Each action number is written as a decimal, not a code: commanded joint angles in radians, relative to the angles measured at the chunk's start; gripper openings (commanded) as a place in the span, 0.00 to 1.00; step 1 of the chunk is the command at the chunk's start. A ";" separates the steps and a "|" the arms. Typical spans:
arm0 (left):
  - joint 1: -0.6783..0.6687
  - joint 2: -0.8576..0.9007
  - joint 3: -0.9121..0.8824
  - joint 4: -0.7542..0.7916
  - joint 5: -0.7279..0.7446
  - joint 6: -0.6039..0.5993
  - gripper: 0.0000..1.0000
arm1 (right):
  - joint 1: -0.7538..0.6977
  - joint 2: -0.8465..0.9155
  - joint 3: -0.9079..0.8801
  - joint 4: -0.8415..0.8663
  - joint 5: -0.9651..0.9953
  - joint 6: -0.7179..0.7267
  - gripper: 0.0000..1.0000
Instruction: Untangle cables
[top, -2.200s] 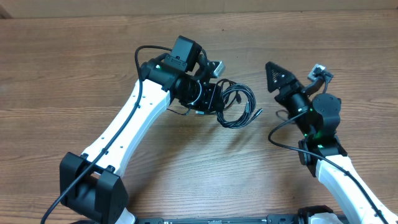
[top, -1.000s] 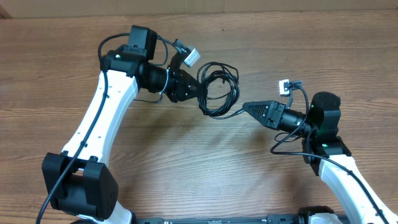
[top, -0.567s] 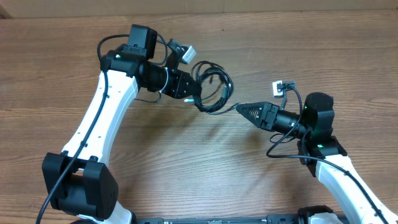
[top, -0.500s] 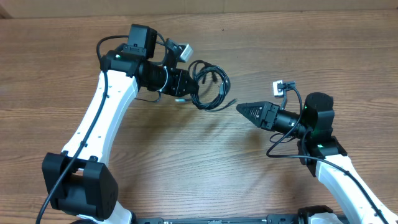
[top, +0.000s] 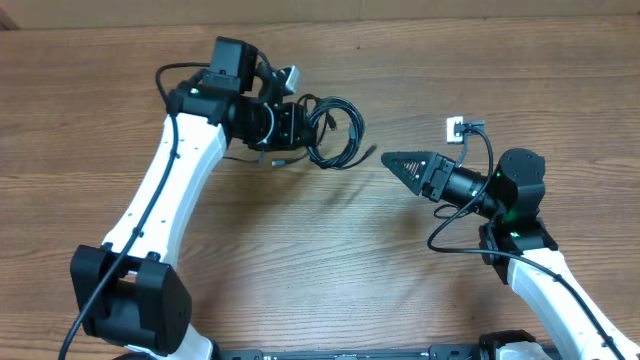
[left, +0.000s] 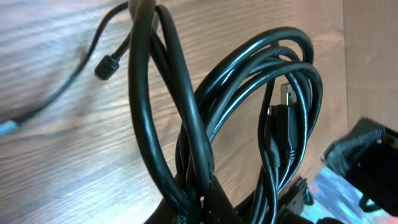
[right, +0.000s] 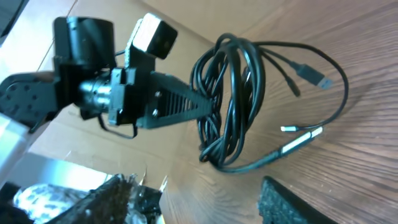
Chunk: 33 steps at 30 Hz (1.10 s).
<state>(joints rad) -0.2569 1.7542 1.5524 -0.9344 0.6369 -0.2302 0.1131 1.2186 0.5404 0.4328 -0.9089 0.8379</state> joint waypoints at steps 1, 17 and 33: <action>-0.051 -0.025 0.015 0.004 0.010 0.013 0.04 | 0.006 0.004 0.011 0.008 0.063 -0.036 0.69; -0.171 -0.025 0.015 0.024 0.007 0.024 0.04 | 0.006 0.005 0.011 -0.011 0.093 -0.051 0.61; -0.175 -0.025 0.015 0.043 -0.049 0.008 0.04 | 0.006 0.006 0.011 -0.155 0.220 -0.058 0.66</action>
<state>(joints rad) -0.4194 1.7542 1.5524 -0.9089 0.5884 -0.2295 0.1131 1.2186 0.5404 0.2955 -0.7116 0.7853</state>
